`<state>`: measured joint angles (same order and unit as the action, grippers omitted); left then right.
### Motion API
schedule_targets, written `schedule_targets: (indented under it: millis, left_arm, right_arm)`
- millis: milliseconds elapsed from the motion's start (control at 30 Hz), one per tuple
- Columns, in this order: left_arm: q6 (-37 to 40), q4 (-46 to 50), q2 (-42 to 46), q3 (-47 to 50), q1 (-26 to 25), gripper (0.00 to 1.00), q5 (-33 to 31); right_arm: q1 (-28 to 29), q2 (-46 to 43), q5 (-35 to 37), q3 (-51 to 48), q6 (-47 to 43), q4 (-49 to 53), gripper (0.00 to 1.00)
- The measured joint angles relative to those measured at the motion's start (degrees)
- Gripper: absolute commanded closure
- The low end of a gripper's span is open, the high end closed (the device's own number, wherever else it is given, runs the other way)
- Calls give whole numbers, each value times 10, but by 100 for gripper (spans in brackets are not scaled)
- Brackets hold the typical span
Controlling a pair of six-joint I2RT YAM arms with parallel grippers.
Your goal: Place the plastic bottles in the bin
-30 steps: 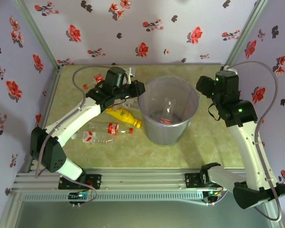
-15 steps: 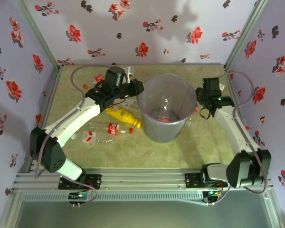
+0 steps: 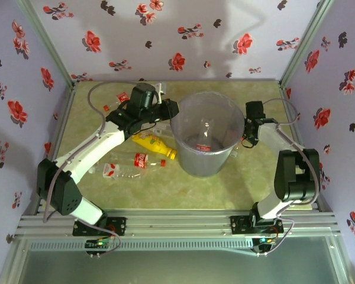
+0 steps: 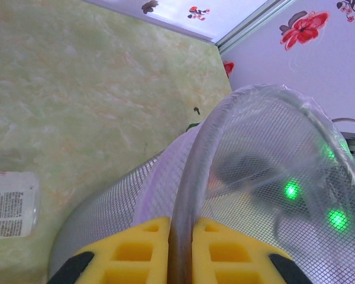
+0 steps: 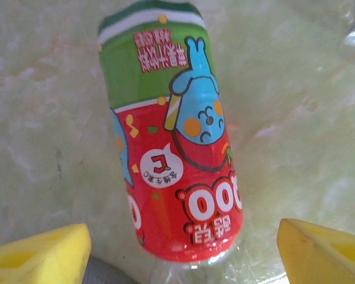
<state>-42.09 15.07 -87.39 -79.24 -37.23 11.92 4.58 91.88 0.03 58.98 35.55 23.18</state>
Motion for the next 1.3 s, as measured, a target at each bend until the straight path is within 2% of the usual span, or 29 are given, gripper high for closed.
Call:
schedule_targets:
  millis: [333, 667, 767, 1000, 1300]
  left_arm:
    - [0, 0, 0, 0, 0, 98, 0]
    - [0, 0, 0, 0, 0, 98, 0]
    - [0, 1, 0, 0, 0, 99, 0]
    - [2, 0, 1, 1, 0, 98, -4]
    - [2, 0, 4, 3, 0, 99, -4]
  right_arm:
    - [-6, 83, -11, 0, -9, -27, 21]
    - [-7, 90, -2, 2, -20, -33, 43]
    - [-9, 85, 4, 8, -24, -22, 47]
    - [-9, -19, 48, 40, -42, 29, 52]
    - [-4, -185, 177, 71, -80, 92, 57]
